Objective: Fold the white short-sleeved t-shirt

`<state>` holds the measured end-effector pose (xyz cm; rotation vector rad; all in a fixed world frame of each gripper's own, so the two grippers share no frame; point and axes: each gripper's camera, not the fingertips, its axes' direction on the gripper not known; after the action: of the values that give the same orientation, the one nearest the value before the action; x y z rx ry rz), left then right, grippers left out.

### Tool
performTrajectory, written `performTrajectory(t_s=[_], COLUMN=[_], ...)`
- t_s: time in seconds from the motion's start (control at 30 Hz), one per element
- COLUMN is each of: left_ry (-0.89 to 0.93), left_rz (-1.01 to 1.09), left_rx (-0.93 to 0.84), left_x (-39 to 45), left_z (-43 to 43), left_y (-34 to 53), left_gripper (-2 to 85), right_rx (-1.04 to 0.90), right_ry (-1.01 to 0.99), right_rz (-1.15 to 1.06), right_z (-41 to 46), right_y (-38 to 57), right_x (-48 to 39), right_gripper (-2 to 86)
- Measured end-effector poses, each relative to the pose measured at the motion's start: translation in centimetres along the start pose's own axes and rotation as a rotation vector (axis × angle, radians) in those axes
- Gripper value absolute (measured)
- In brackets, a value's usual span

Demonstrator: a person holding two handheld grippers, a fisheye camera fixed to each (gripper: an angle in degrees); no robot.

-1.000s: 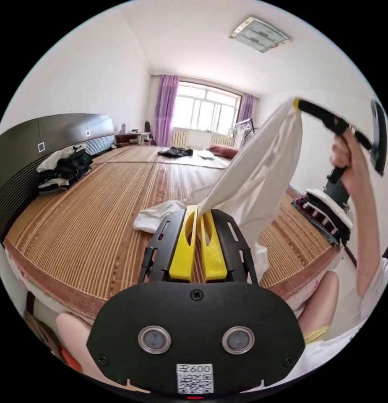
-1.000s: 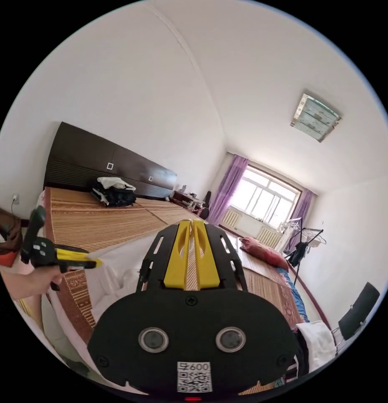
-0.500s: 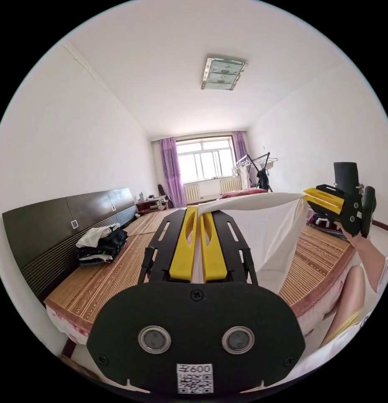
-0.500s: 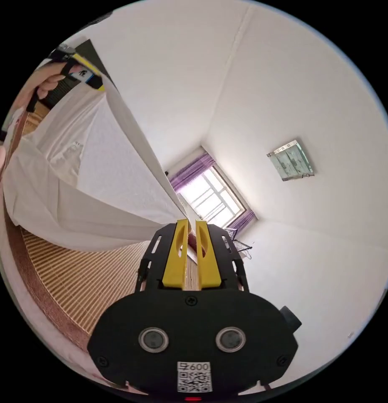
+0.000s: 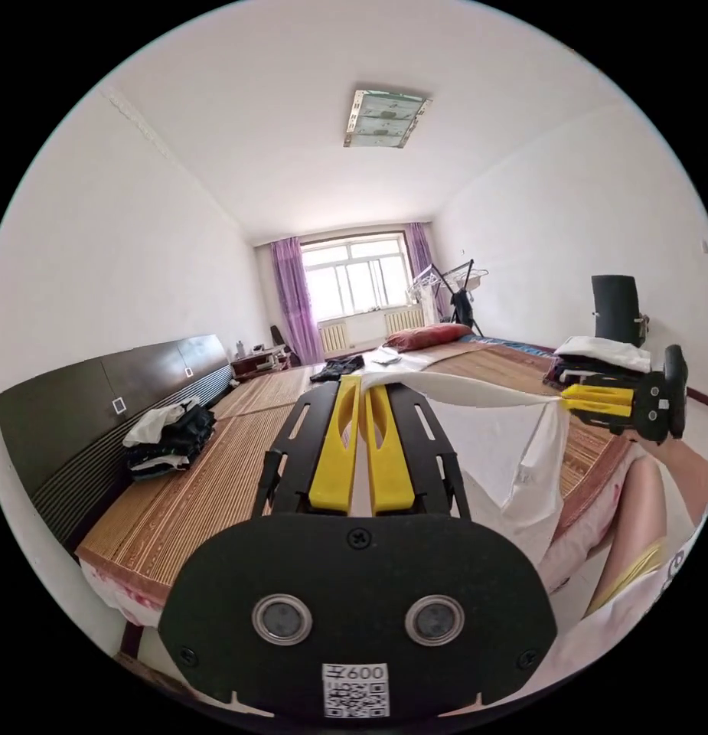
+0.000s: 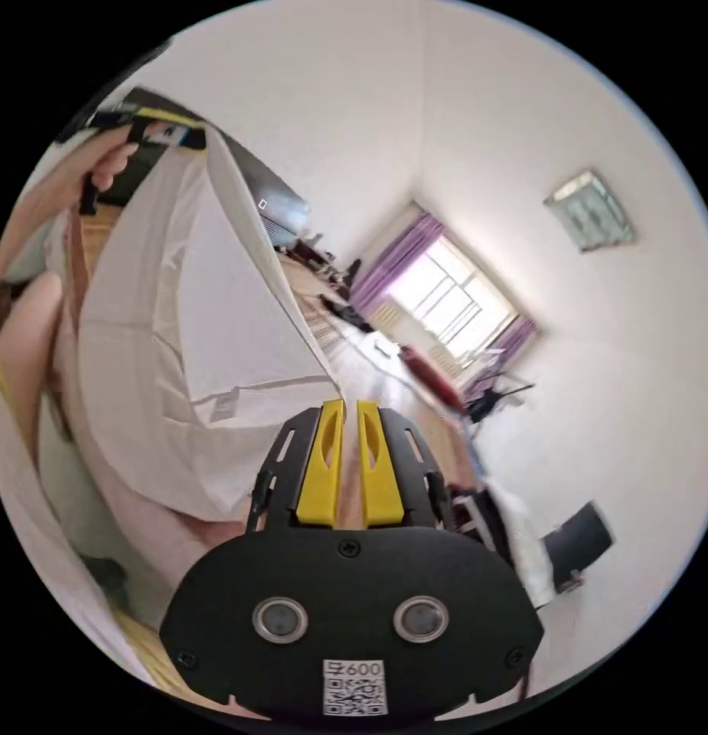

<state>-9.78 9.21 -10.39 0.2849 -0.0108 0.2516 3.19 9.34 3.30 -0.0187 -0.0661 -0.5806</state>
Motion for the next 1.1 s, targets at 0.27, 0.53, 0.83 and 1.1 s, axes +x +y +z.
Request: performTrajectory(t_s=[0.27, 0.53, 0.83, 1.1], left_ry=[-0.022, -0.015, -0.072, 0.025], left_rz=[0.059, 0.127, 0.199, 0.121], left_rx=[-0.105, -0.11, -0.107, -0.173], left_x=[-0.8, -0.6, 0.3, -1.6], left_z=[-0.5, -0.6, -0.8, 0.9], left_y=[5.9, 6.2, 4.6, 4.7], left_gripper=[0.3, 0.2, 0.3, 0.5], right_rx=[-0.165, 0.042, -0.023, 0.194], right_ry=[-0.33, -0.6, -0.591, -0.285], right_rz=[0.036, -0.157, -0.436, -0.006], right_z=[6.7, 9.2, 15.3, 6.5], right_y=[3.8, -3.4, -7.7, -6.3], right_x=[0.6, 2.9, -5.3, 5.9], right_gripper=[10.2, 12.9, 6.2, -0.7])
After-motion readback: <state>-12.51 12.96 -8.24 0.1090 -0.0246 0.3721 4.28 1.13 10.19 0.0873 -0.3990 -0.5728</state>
